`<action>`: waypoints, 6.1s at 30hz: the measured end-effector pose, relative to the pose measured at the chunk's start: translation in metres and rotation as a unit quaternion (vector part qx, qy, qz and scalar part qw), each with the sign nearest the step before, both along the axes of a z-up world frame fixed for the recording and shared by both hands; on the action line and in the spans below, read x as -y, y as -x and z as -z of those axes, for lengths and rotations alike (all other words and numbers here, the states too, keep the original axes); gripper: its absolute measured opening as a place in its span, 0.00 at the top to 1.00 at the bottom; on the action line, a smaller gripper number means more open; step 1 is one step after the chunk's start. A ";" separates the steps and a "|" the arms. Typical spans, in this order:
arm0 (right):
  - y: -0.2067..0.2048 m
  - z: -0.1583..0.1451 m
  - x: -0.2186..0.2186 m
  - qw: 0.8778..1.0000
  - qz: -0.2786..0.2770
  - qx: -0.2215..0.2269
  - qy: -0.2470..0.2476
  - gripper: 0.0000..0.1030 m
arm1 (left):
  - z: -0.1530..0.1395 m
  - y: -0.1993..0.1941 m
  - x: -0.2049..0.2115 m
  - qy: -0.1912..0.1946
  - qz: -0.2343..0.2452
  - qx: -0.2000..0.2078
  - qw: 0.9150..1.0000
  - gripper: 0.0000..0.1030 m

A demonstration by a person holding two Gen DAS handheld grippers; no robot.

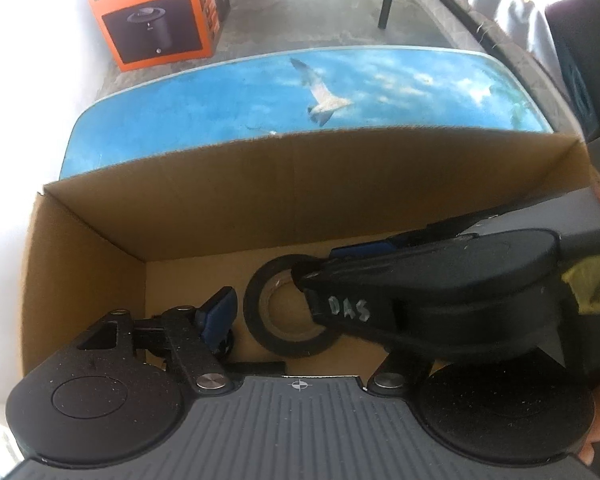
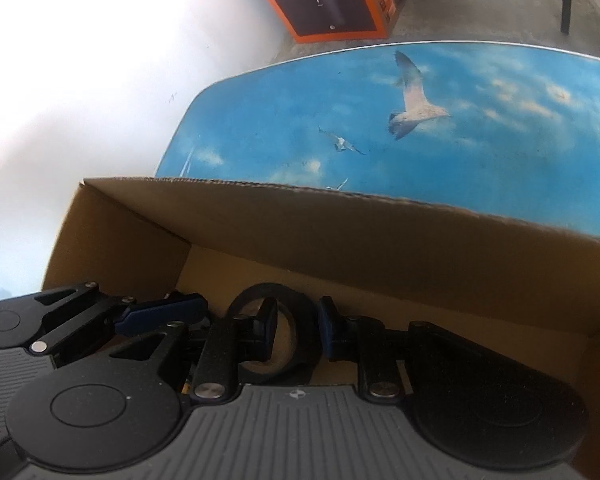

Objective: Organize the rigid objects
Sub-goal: 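Grasp the green dropper bottle upright with the right gripper, then carry the green dropper bottle into the box and release it upright, then grasp the white charger plug with the right gripper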

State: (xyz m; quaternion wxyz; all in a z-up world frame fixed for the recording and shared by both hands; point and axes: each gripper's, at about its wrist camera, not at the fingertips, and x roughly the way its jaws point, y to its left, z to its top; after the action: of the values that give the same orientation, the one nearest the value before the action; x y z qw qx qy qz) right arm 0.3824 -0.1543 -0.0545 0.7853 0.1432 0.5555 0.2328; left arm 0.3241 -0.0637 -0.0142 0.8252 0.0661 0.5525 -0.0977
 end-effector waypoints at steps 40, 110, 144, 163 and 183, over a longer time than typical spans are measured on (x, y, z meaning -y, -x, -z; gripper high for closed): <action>0.291 -0.066 0.031 0.974 0.017 0.223 -0.021 0.60 | 0.002 0.269 -0.003 0.013 0.120 0.243 0.962 0.35; 0.092 -0.107 0.064 0.982 -0.005 0.183 -0.035 0.79 | -0.044 0.062 0.024 0.098 0.064 0.092 0.989 0.70; 0.115 -0.130 0.104 0.978 0.054 0.182 -0.082 0.78 | -0.081 0.077 0.016 0.095 0.070 0.118 0.986 0.48; 0.307 -0.081 0.087 0.964 0.105 0.157 -0.188 0.60 | -0.042 0.273 -0.050 0.105 0.069 0.180 0.976 0.41; 0.235 0.002 0.012 0.983 0.095 0.047 -0.147 0.72 | 0.035 0.264 -0.032 0.015 0.035 0.179 0.983 0.65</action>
State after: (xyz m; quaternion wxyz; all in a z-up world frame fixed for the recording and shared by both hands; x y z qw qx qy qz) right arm 0.1472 -0.1662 -0.0563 0.7996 0.2981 0.4614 0.2425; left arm 0.0596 -0.0318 -0.0488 0.9079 0.0894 0.3914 -0.1208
